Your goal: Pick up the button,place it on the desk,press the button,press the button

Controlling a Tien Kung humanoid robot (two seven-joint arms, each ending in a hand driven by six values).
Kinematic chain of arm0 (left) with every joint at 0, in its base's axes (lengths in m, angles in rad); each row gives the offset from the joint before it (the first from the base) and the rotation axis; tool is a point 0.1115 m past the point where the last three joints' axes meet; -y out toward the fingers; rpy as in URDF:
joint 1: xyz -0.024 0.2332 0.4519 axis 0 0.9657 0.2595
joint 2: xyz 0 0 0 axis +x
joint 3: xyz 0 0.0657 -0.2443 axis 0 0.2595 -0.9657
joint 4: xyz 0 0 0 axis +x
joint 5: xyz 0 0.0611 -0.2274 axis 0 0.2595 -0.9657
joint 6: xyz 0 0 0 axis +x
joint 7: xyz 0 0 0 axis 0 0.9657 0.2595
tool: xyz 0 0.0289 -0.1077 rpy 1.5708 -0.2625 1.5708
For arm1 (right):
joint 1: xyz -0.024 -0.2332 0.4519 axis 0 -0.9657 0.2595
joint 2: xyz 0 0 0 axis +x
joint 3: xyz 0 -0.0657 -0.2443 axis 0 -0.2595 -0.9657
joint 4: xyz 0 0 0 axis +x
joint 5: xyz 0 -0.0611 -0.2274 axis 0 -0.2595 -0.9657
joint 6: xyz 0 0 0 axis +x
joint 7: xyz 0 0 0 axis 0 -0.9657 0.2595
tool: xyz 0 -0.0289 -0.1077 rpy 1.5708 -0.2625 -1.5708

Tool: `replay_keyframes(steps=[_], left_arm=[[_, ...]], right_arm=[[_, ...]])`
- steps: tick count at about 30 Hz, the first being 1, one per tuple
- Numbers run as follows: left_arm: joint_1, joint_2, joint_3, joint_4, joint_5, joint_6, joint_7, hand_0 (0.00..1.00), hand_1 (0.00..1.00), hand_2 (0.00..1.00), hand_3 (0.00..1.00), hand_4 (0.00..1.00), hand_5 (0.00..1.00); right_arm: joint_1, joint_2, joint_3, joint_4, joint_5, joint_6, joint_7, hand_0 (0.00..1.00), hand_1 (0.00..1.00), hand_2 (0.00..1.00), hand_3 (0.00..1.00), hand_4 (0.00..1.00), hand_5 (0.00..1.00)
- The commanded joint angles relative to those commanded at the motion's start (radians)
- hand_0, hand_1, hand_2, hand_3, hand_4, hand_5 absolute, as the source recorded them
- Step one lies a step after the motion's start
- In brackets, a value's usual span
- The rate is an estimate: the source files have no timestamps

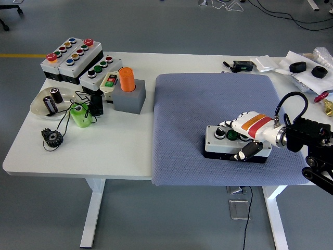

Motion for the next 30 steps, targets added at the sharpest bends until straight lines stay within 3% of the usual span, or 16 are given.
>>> replay_keyframes(steps=[5, 6, 8, 13, 15, 17, 18, 23, 24, 29, 30], left_arm=[[0.005, 0.000, -0.005, 0.000, 0.011, -0.001, 0.004, 0.647, 0.698, 0.693, 0.495, 0.316, 0.998], [0.006, 0.000, -0.007, 0.000, 0.015, -0.002, 0.006, 0.647, 0.697, 0.693, 0.496, 0.316, 0.998], [0.007, 0.000, -0.008, 0.000, 0.021, -0.003, 0.009, 0.647, 0.697, 0.693, 0.496, 0.316, 0.998], [0.009, -0.001, -0.019, 0.000, 0.035, -0.002, 0.013, 0.647, 0.697, 0.693, 0.496, 0.316, 0.998], [0.010, -0.001, -0.021, 0.000, 0.035, -0.002, 0.012, 0.647, 0.697, 0.693, 0.496, 0.316, 0.998], [0.012, -0.001, -0.019, 0.000, 0.032, -0.001, 0.010, 0.647, 0.697, 0.693, 0.496, 0.316, 0.998], [0.012, -0.001, -0.019, 0.000, 0.031, -0.001, 0.010, 0.646, 0.697, 0.693, 0.496, 0.316, 0.998], [0.011, 0.001, -0.015, 0.000, 0.027, -0.002, 0.008, 0.646, 0.697, 0.693, 0.496, 0.316, 0.998], [0.010, 0.001, -0.016, 0.000, 0.027, -0.002, 0.008, 0.646, 0.696, 0.693, 0.496, 0.316, 0.998], [0.007, 0.002, -0.013, 0.000, 0.020, -0.002, 0.005, 0.646, 0.696, 0.693, 0.496, 0.316, 0.998], [0.006, 0.002, -0.013, 0.000, 0.021, -0.002, 0.005, 0.646, 0.696, 0.692, 0.496, 0.316, 0.998]], right_arm=[[-0.012, -0.009, 0.036, 0.024, 0.014, 0.048, -0.021, 0.983, 0.755, 0.895, 0.998, 0.936, 0.436], [-0.015, -0.012, 0.042, 0.031, 0.018, 0.060, -0.024, 0.998, 0.809, 0.951, 0.998, 0.968, 0.387], [-0.024, -0.021, 0.055, 0.051, 0.026, 0.080, -0.029, 0.998, 0.809, 0.951, 0.998, 0.968, 0.387], [-0.060, -0.051, 0.101, 0.114, 0.051, 0.080, -0.022, 0.998, 0.838, 0.965, 0.998, 0.956, 0.346], [-0.091, -0.072, 0.148, 0.157, 0.057, 0.057, -0.021, 0.998, 0.838, 0.965, 0.998, 0.956, 0.346], [-0.125, -0.094, 0.206, 0.206, 0.063, 0.011, -0.022, 0.998, 0.838, 0.965, 0.998, 0.956, 0.346], [-0.134, -0.101, 0.227, 0.224, 0.068, -0.003, -0.026, 0.959, 0.804, 0.906, 0.998, 0.936, 0.345], [-0.186, -0.150, 0.330, 0.304, 0.077, -0.107, -0.053, 0.959, 0.804, 0.906, 0.998, 0.936, 0.345], [-0.199, -0.162, 0.350, 0.319, 0.080, -0.124, -0.060, 0.786, 0.549, 0.605, 0.917, 0.933, 0.380], [-0.251, -0.206, 0.390, 0.346, 0.166, -0.139, -0.078, 0.786, 0.549, 0.605, 0.917, 0.933, 0.380], [-0.258, -0.212, 0.390, 0.346, 0.176, -0.139, -0.075, 0.265, 0.002, 0.120, 0.722, 0.762, 0.292]])
